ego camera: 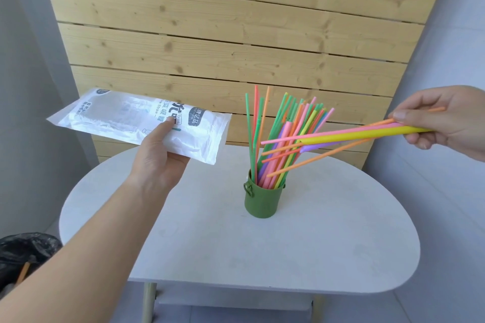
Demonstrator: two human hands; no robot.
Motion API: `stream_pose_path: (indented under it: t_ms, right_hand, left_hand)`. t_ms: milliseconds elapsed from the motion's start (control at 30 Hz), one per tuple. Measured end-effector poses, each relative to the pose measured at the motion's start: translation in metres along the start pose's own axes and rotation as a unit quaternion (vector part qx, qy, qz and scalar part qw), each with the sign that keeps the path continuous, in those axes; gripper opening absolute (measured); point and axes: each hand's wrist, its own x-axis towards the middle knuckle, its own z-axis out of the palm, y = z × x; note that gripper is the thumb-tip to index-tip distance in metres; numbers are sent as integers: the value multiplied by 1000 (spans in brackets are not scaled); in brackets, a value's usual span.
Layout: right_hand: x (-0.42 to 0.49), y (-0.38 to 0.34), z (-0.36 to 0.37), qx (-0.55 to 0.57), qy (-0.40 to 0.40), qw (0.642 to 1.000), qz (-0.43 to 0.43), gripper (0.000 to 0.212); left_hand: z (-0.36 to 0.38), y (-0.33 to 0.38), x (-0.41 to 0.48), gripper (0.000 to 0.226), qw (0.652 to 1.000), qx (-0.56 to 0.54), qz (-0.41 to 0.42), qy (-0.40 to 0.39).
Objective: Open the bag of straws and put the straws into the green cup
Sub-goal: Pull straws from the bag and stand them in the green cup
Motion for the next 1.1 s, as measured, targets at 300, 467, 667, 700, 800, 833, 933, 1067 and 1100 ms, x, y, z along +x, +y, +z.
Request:
stream_pose_path:
  t_ms: [300,467,667,700,800,833,933,1067,1100]
  right_hand:
    - [16,-11,21,-103,1,995,-13,8]
    - [24,-30,41,-191,-17,981,-39,10]
    - [38,-48,55,-267,-58,961,-46,10]
    - [40,-50,56,-275,-67,958,-45,10]
    - [45,-54,61,-299,-91,949,-39,11]
    - [47,-54,64,-305,-97,947,-38,11]
    - [53,-54,74,-320,-111,940,-38,12]
    - [62,-56,91,-337,-122,933,-41,12]
    - [64,-57,95,-343,-124,930,-40,11]
  left_hand:
    - [3,-6,-3,12,1000,12,-11,-16]
    - [3,-9,-2,10,1000,11,-17,-15]
    - [2,-8,-1,10,1000,7,-14,-17]
    - [2,-8,-1,10,1000,7,-13,-18]
    - [1,-7,-1,11,1000,2,-12,-17]
    - [2,-7,-1,11,1000,1,-13,-17]
    - [1,-7,-1,12,1000,0,-13,-19]
    - [0,-7,0,11,1000,-2,-16,-18]
    - [0,-6,1,11,1000,-2,-16,-17]
